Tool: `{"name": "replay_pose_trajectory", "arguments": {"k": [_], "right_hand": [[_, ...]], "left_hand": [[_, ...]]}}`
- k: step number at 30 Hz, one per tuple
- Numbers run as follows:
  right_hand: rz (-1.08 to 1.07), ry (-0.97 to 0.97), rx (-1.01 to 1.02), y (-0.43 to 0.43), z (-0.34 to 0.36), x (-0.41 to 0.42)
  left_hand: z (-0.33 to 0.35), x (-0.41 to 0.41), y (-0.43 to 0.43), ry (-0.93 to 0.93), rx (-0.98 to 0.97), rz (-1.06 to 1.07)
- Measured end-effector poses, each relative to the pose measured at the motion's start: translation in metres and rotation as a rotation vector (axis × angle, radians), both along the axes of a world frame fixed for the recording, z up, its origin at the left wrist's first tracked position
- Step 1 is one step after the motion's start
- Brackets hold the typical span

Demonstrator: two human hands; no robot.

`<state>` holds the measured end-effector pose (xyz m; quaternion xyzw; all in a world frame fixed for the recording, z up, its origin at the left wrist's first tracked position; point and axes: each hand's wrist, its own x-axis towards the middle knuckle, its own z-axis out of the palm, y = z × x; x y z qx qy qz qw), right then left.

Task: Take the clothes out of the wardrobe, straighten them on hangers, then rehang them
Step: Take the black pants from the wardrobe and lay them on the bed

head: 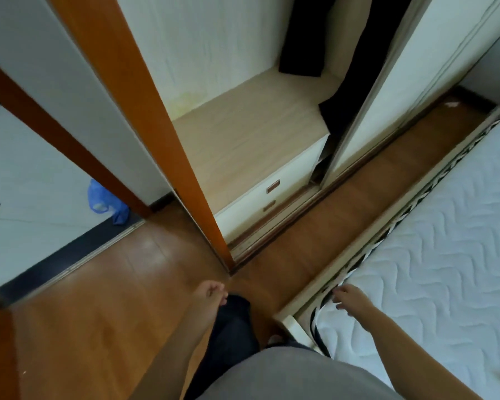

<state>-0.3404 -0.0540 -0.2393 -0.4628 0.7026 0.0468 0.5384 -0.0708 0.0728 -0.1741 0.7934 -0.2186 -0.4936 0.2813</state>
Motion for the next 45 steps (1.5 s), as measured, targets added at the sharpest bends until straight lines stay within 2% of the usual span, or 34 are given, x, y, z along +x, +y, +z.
{"name": "replay_pose_trajectory", "arguments": {"k": [6,9,13,19,22,28,31,35,41,45], "right_hand": [[-0.247,0.043,0.039,-0.012,0.001,0.028],[-0.329,0.057,0.045,-0.019,-0.001,0.036],[-0.488,-0.02,-0.008,-0.036,0.006,0.045],[-0.546,-0.065,-0.126,-0.084,0.016,0.045],[-0.482,-0.097,-0.189,-0.128,0.02,0.052],[-0.206,-0.171,-0.373,-0.263,0.053,0.059],[-0.024,-0.19,-0.505,-0.345,0.089,0.049],[0.138,-0.267,-0.668,-0.447,0.164,0.042],[0.331,-0.424,-0.916,-0.548,0.273,0.076],[0.359,-0.538,-1.071,-0.587,0.342,0.107]], "left_hand": [[0.015,0.035,-0.077,-0.057,-0.044,-0.409],[0.016,0.049,-0.119,-0.079,-0.053,-0.541],[0.02,0.051,-0.167,-0.039,-0.079,-0.506],[0.019,0.043,-0.208,0.045,-0.114,-0.437],[0.016,0.039,-0.228,0.042,-0.135,-0.404],[0.003,0.032,-0.304,0.024,-0.246,-0.111],[0.015,0.027,-0.366,-0.017,-0.335,0.033],[0.062,0.016,-0.453,-0.043,-0.517,0.118],[0.148,0.016,-0.546,-0.267,-0.798,-0.021],[0.213,0.03,-0.59,-0.38,-0.948,-0.118]]}}
